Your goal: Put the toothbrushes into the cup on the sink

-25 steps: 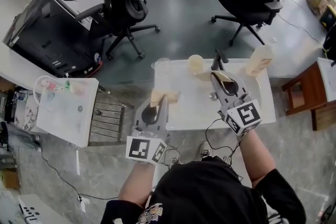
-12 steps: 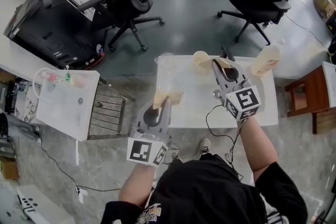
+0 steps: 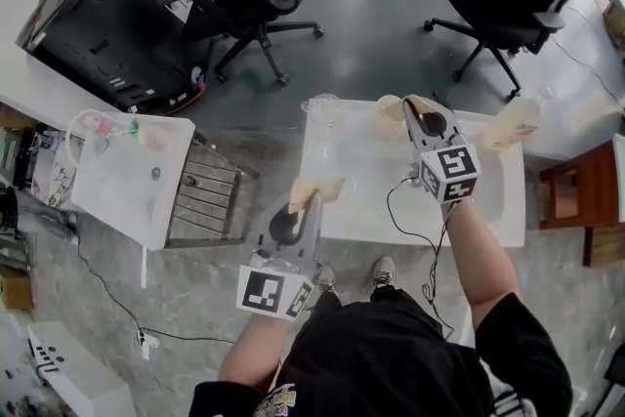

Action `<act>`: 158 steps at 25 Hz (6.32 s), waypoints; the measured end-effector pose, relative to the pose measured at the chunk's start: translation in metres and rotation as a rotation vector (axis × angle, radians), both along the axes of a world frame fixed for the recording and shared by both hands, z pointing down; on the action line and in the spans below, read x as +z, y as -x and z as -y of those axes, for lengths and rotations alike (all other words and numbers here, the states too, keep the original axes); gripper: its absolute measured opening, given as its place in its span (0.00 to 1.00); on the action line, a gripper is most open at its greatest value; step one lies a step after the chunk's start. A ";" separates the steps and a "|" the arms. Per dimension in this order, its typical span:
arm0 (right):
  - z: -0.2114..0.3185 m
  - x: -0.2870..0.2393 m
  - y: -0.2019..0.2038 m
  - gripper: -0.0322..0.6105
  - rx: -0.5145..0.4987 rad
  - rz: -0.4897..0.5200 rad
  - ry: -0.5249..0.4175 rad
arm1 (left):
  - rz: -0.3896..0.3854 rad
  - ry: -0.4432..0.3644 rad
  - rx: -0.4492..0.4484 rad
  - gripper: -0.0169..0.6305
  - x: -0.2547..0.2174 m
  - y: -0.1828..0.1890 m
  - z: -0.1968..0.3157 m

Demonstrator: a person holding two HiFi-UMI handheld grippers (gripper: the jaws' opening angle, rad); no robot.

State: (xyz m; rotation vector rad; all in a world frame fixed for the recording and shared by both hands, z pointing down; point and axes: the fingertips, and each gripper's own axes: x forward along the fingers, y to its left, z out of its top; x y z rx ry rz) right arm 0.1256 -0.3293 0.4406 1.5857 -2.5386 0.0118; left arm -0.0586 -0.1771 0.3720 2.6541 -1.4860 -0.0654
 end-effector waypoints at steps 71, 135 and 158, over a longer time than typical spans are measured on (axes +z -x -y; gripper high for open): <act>-0.124 -0.080 0.048 0.06 -0.102 0.056 -0.090 | -0.071 -0.047 0.095 0.11 -0.020 0.002 0.002; -0.079 0.000 0.049 0.06 -0.062 0.048 0.151 | -0.051 0.020 -0.081 0.11 0.093 0.034 0.216; -0.068 0.027 0.031 0.06 -0.041 0.090 0.197 | 0.066 0.200 -0.124 0.17 0.187 0.025 0.235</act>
